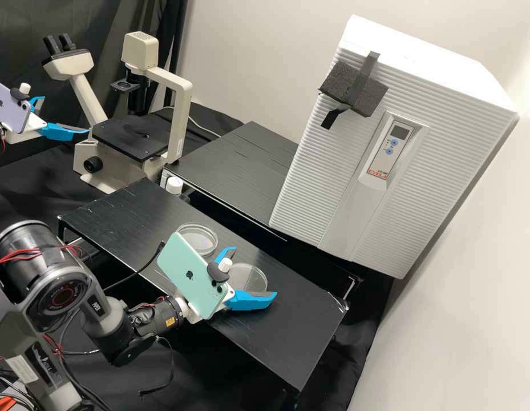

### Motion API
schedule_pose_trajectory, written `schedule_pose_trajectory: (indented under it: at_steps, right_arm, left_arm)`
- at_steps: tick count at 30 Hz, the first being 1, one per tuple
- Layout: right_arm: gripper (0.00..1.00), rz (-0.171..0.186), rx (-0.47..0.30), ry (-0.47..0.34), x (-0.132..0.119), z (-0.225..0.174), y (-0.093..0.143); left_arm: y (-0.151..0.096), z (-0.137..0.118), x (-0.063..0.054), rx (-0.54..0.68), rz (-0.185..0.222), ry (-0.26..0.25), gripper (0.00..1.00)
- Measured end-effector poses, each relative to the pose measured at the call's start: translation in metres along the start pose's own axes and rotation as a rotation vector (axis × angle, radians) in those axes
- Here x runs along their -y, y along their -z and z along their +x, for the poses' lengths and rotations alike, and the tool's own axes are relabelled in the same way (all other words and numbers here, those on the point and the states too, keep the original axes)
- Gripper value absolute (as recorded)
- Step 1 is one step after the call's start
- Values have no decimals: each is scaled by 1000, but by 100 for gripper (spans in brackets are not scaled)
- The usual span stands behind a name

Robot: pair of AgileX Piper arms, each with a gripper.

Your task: Open the petri dish lid.

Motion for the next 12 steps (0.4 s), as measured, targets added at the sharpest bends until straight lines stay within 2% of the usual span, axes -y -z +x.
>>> schedule_pose_trajectory:
  at_steps: [4,7,10,12]
  right_arm:
    - [100,6,-14,-6,0,-1,3]
    - [100,26,-24,-33,-4,-6,6]
    - [100,93,-41,-58,-9,-13,7]
    - [100,124,-48,-73,-13,-15,8]
  left_arm:
    - [0,0,0,0,0,0,100]
    - [0,0,0,0,0,0,100]
    - [0,0,0,0,0,0,100]
    - [0,0,0,0,0,0,100]
